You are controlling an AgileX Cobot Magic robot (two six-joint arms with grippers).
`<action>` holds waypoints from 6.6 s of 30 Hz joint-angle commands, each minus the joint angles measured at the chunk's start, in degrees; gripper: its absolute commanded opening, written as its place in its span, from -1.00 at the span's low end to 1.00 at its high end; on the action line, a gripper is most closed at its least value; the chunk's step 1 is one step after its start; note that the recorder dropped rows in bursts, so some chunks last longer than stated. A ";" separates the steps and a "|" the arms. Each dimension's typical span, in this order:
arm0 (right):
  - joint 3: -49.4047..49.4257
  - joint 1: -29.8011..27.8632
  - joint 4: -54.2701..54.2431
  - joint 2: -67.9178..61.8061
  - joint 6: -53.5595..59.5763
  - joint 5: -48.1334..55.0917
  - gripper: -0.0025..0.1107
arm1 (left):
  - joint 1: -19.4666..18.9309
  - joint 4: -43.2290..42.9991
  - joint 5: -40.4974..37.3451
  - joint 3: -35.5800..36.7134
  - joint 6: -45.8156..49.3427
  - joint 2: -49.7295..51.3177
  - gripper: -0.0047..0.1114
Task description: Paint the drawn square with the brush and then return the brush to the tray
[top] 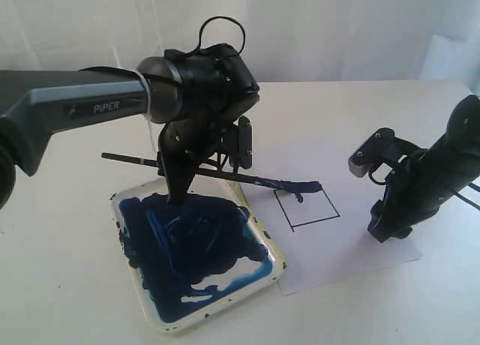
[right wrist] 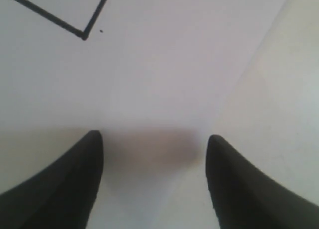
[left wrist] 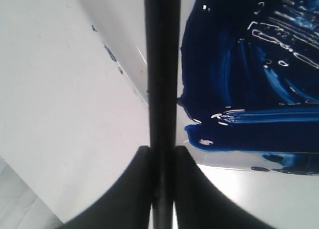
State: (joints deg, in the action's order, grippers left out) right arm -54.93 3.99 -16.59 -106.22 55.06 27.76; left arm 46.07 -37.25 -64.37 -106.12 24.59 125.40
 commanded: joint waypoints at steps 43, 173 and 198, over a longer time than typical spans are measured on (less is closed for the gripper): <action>0.36 -0.03 0.57 -0.68 0.18 -0.53 0.05 | -0.22 -0.46 -5.59 2.79 0.31 -0.64 -0.92; -3.73 -0.03 -10.76 -2.73 9.44 4.64 0.18 | 1.39 3.75 -4.29 -10.01 -0.62 4.31 -0.92; -3.68 -0.03 -6.70 -4.43 8.97 5.59 0.18 | 1.39 3.75 -4.17 -10.01 -0.62 4.31 -0.92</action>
State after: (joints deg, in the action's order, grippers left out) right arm -58.84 3.99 -24.26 -109.33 64.00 33.22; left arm 47.40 -33.87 -64.37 -115.81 24.44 130.29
